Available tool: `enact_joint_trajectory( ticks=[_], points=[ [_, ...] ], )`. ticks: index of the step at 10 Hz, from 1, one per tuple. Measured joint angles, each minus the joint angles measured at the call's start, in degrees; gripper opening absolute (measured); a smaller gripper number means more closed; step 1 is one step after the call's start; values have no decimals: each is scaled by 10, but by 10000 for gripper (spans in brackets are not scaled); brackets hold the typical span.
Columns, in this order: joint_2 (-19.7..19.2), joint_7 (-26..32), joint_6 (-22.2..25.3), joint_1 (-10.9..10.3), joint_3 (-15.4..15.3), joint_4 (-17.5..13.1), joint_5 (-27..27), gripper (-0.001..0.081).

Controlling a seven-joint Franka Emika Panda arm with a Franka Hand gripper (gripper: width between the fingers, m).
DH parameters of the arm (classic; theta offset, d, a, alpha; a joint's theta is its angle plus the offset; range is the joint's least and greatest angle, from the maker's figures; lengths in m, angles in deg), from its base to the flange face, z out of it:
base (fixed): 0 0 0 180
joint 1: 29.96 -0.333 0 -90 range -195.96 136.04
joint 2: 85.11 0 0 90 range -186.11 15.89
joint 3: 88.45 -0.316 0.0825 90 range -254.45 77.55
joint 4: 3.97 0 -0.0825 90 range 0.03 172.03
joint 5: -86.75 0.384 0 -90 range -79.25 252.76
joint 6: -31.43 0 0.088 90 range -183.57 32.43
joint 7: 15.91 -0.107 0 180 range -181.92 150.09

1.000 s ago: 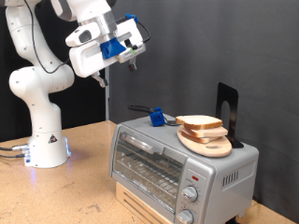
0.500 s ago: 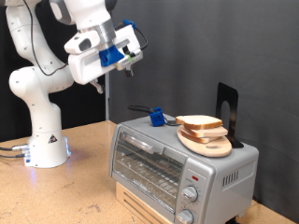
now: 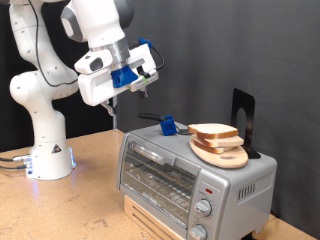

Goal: Make a piece of toast with the oven

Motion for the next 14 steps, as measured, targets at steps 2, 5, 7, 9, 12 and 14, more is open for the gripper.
enact_joint_trajectory(
  ticks=[2, 5, 7, 9, 12, 14],
  points=[
    [-4, -6, -15, 0, 0, 17, -5, 805],
    [-31, -12, -69, 0, -3, 47, -13, 805],
    [-50, -12, -116, 0, -6, 65, -13, 805],
    [-69, -12, -147, 1, -7, 77, -13, 805],
    [-95, -7, -196, 0, -7, 94, -13, 805],
    [-98, -4, -206, 3, -2, 96, -16, 805]
  ],
)
